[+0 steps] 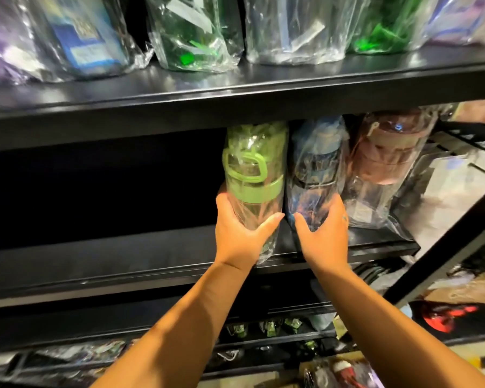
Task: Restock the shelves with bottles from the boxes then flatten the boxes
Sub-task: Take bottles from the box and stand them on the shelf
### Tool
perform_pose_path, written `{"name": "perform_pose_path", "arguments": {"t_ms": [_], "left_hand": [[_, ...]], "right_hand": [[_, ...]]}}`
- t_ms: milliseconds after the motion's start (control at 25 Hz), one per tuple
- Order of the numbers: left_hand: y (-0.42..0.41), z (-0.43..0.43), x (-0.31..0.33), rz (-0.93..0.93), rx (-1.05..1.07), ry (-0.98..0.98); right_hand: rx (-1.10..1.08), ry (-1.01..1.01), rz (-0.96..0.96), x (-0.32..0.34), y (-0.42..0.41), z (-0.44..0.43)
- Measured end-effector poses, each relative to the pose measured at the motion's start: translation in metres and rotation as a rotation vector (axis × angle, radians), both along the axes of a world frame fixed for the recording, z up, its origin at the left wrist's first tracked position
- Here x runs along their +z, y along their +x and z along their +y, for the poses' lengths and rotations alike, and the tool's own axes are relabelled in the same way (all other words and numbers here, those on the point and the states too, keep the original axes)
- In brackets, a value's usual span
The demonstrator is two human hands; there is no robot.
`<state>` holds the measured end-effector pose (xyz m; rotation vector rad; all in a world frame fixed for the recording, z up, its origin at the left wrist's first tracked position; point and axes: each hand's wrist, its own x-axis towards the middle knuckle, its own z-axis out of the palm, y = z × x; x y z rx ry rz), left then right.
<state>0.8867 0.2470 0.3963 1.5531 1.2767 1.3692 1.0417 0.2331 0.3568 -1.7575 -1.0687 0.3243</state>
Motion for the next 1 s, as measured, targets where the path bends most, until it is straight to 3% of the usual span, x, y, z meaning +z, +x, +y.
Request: {"name": "perform_pose_path", "arguments": {"t_ms": [160,240,400,680,1000], "left_hand": [[-0.005,0.003,-0.006,-0.021,-0.088,-0.124],[-0.01,0.0,-0.016,0.066,-0.115,-0.186],[-0.013,-0.006,-0.035,0.295,-0.003,-0.217],[0.011,0.025,-0.023,0.453,0.069,-0.326],[0.023,0.029,-0.025,0.593,0.183,-0.291]], "right_hand": [[-0.004,0.011,-0.005,-0.004,0.003,0.001],[0.0,0.01,0.004,-0.004,0.003,0.002],[-0.005,0.011,0.002,-0.004,0.001,0.001],[-0.023,0.048,0.019,0.0,0.001,-0.001],[-0.065,0.087,0.013,0.005,-0.002,0.006]]}}
